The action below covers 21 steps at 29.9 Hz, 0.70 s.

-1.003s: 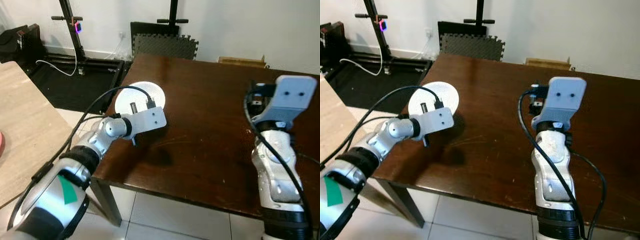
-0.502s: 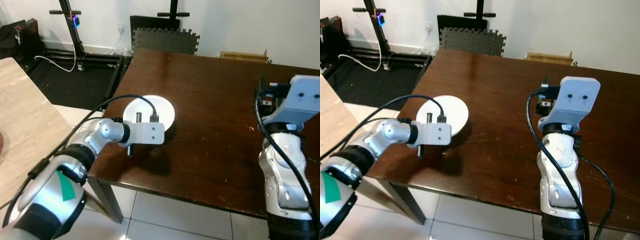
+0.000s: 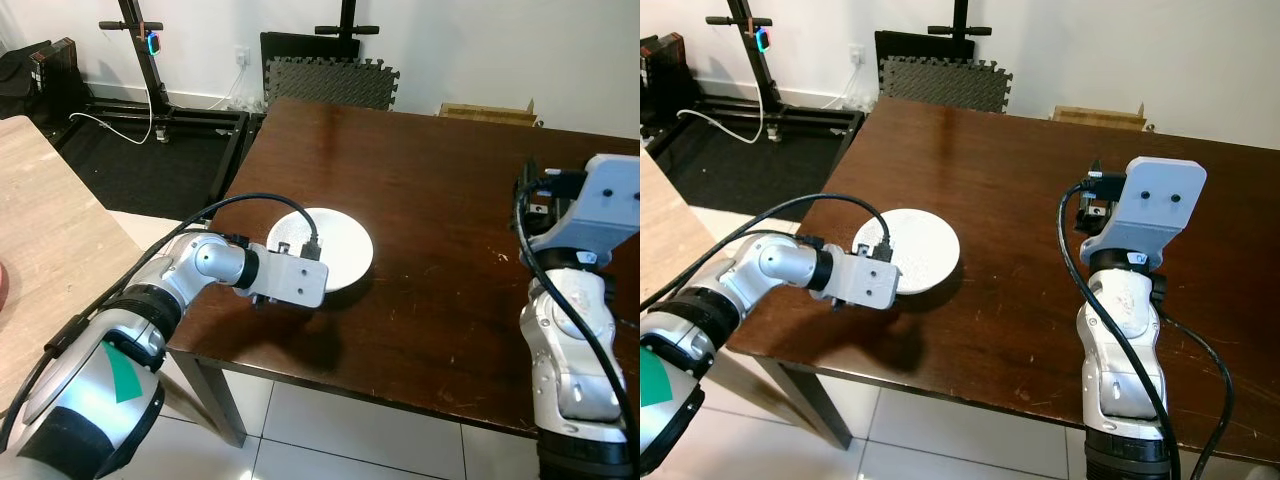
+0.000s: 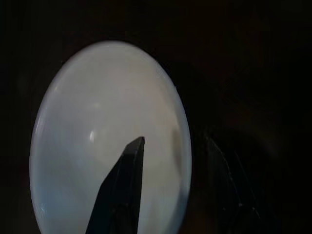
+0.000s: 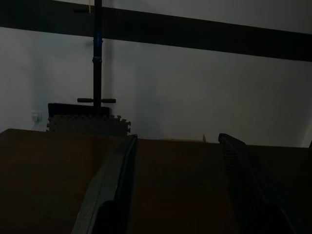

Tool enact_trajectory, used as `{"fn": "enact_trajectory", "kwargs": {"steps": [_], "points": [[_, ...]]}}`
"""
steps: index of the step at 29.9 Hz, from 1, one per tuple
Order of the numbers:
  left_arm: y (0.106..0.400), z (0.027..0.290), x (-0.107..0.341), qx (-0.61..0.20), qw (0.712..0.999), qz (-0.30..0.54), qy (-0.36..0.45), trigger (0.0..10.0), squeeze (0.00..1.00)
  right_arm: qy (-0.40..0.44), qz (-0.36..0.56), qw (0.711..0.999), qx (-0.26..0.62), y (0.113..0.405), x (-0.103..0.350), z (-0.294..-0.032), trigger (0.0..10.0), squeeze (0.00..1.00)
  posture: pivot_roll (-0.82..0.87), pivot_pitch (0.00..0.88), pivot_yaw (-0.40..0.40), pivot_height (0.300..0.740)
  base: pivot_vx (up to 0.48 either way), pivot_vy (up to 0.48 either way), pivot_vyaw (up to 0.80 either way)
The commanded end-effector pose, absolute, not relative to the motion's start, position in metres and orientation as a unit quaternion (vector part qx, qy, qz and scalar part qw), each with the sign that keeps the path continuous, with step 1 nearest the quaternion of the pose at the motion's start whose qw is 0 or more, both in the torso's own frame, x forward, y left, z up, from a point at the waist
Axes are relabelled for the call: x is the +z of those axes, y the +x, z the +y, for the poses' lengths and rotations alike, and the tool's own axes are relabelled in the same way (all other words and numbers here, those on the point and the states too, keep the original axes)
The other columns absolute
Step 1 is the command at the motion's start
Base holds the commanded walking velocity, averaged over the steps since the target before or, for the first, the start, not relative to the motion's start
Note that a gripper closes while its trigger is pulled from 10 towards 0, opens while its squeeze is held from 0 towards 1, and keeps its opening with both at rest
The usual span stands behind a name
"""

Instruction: Setting the table

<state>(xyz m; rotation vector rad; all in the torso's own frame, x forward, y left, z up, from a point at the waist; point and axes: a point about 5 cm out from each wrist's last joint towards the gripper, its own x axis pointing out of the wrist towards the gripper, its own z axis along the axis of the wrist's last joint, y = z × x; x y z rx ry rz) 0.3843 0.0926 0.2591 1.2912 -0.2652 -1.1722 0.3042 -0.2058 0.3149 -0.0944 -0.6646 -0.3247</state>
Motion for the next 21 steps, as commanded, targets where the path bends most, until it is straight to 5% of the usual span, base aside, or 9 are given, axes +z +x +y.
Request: {"fn": "enact_trajectory", "kwargs": {"steps": [1,10,11,12,13,14,18,21], "points": [[0.38,0.096,0.278,-0.523,0.631,-0.146,0.554,10.0,0.0,-0.04,-0.321,0.932,-0.161,0.303,0.312,-0.206,10.0,0.0,0.03,0.199,0.07,0.74,0.0,0.0,0.0],[0.354,0.145,0.32,-0.569,0.674,-0.139,0.451,10.0,0.0,-0.036,-0.324,0.93,-0.168,0.298,0.31,-0.209,10.0,0.0,0.06,0.168,0.078,0.74,0.0,0.0,0.0],[0.349,0.158,0.326,-0.545,0.72,-0.149,0.402,10.0,0.0,-0.029,-0.321,0.931,-0.168,0.296,0.307,-0.209,10.0,0.0,0.08,0.153,0.07,0.74,0.0,0.0,0.0],[0.349,0.158,0.326,-0.545,0.72,-0.149,0.402,10.0,0.0,-0.029,-0.321,0.931,-0.168,0.296,0.307,-0.209,10.0,0.0,0.08,0.153,0.07,0.74,0.0,0.0,0.0],[0.343,0.175,0.326,-0.48,0.805,-0.17,0.304,10.0,0.0,-0.006,-0.312,0.936,-0.164,0.293,0.301,-0.208,10.0,0.0,0.1,0.138,0.058,0.74,0.0,0.0,0.0],[0.343,0.175,0.326,-0.48,0.805,-0.17,0.304,10.0,0.0,-0.006,-0.312,0.936,-0.164,0.293,0.301,-0.208,10.0,0.0,0.1,0.138,0.058,0.74,0.0,0.0,0.0],[0.335,0.186,0.31,-0.371,0.895,-0.189,0.161,10.0,0.0,0.032,-0.297,0.944,-0.141,0.289,0.291,-0.195,10.0,0.0,0.11,0.115,0.038,0.74,0.0,0.0,0.0],[0.334,0.188,0.304,-0.336,0.916,-0.185,0.119,10.0,0.0,0.041,-0.292,0.947,-0.131,0.289,0.287,-0.19,10.0,0.0,0.12,0.11,0.033,0.74,0.0,0.0,0.0]]}}
